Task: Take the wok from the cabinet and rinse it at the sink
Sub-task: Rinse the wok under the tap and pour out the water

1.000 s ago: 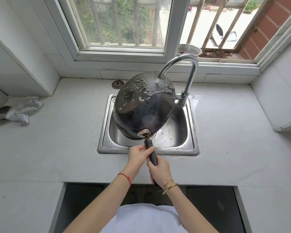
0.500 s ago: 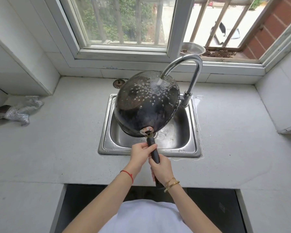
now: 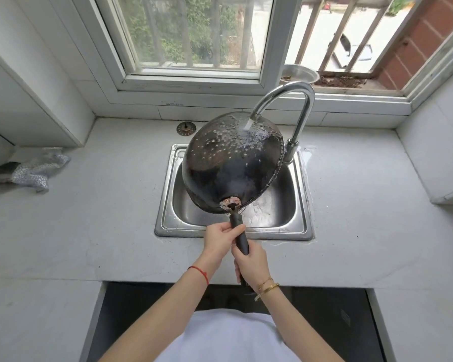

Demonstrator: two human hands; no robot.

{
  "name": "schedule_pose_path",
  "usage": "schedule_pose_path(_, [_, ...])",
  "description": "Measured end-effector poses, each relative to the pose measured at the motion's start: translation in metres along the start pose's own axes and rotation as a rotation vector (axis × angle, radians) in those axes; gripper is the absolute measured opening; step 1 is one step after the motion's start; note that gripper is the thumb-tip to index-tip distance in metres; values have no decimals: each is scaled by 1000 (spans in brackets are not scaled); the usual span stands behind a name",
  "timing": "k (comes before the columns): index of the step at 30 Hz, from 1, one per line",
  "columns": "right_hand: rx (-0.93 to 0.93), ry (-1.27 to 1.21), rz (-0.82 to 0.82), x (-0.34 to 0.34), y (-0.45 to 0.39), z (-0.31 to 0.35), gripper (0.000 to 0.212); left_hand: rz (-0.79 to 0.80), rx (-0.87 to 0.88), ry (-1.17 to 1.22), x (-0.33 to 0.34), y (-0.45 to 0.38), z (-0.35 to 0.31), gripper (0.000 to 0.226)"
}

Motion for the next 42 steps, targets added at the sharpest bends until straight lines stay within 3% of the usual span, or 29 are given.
schedule_pose_path(7, [-7,11,-14,-7,13,-10,18,24,-4,1,7,10,9,20])
schedule_pose_path(42, [27,95,-28,-12,26,-24,19,32,-35,26,13,24,24,31])
Point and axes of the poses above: each hand's wrist, its own y-axis away from the middle knuckle, its own x-axis out of the palm, z = x × y, the point moved 9 cm from there along -y, towards the middle knuckle, and after that the axes turned 1 degree about y, right-handed, at the moved point
